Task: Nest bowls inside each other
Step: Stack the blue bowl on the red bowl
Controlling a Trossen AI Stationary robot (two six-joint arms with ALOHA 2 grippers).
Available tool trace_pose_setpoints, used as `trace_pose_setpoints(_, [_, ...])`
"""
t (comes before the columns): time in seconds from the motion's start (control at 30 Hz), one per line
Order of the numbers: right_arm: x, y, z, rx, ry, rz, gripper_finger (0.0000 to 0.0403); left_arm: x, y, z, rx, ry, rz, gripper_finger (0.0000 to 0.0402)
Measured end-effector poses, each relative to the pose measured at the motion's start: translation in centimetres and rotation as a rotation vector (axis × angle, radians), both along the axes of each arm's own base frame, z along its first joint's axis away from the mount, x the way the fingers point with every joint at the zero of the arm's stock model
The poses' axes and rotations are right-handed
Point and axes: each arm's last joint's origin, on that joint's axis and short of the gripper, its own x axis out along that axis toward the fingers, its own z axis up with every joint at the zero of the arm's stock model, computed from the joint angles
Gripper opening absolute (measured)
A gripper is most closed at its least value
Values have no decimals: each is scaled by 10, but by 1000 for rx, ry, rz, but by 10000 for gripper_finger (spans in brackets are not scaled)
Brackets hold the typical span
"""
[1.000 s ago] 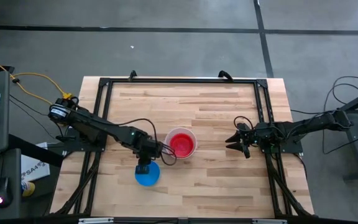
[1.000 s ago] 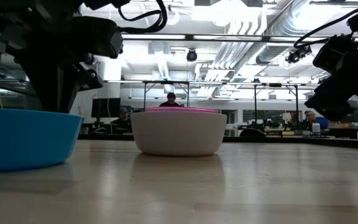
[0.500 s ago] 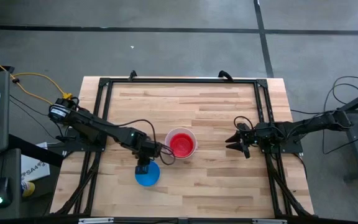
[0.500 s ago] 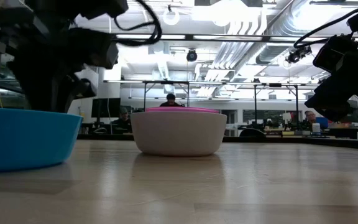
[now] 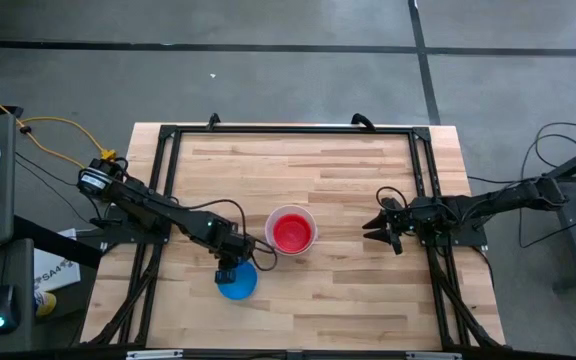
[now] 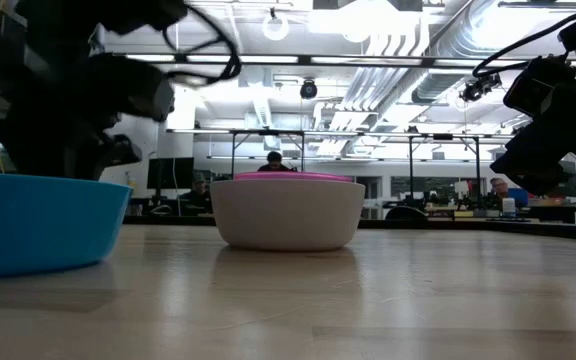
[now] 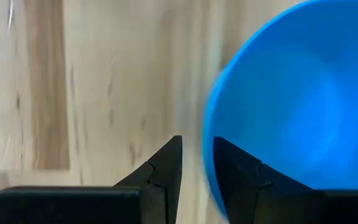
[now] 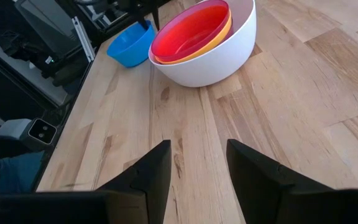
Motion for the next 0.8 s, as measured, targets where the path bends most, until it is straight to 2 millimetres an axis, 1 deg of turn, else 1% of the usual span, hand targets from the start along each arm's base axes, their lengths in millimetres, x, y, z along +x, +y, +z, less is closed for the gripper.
trace_pose_setpoints(0.1, [0,0,0,0,0,0,148,-4,1,-5,1,24,27,90])
trace_pose_setpoints(0.23, [0,0,0,0,0,0,148,-6,2,-8,-9,37,39,90])
trace_pose_setpoints(0.67, [0,0,0,0,0,0,148,-4,1,-7,-26,23,30,90])
trace_pose_setpoints(0.8, [0,0,0,0,0,0,148,-3,1,-2,-17,36,19,90])
